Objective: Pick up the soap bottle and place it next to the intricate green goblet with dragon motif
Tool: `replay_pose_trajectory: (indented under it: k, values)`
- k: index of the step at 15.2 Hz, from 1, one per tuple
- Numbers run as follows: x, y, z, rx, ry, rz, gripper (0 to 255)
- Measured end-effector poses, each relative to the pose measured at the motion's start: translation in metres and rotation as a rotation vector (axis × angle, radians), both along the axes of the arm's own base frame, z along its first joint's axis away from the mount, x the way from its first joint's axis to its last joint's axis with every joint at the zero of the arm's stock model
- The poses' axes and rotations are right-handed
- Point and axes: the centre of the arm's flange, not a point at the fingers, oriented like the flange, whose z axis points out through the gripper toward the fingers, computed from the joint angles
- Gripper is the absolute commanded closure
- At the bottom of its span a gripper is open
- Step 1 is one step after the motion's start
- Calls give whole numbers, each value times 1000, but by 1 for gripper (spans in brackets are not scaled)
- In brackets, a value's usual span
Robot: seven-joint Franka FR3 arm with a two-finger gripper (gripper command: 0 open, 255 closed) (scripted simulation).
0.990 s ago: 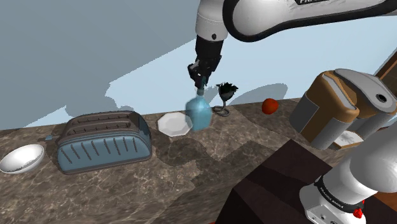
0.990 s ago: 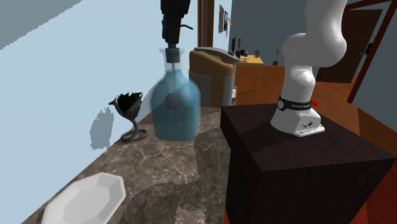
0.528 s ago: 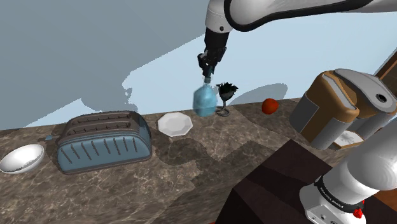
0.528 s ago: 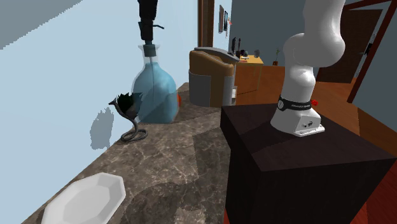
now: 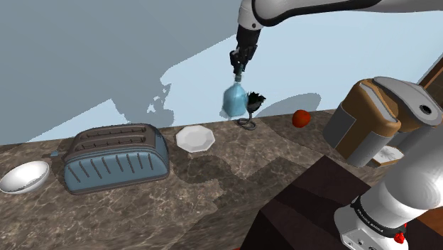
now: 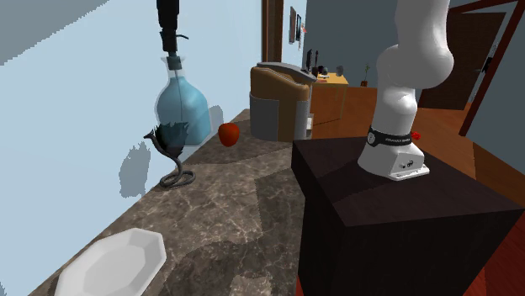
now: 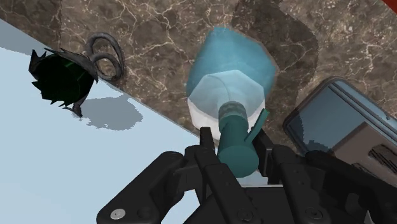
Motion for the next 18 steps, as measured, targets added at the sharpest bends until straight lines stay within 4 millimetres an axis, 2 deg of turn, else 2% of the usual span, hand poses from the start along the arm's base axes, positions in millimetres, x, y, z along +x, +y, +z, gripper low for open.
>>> replay_pose_trajectory:
  k: [14, 15, 18]
  values:
    - [107, -154, -2, 0, 0, 1, 255]
    - [110, -164, -1, 0, 0, 1, 255]
    - [116, -170, -10, -1, 0, 1, 255]
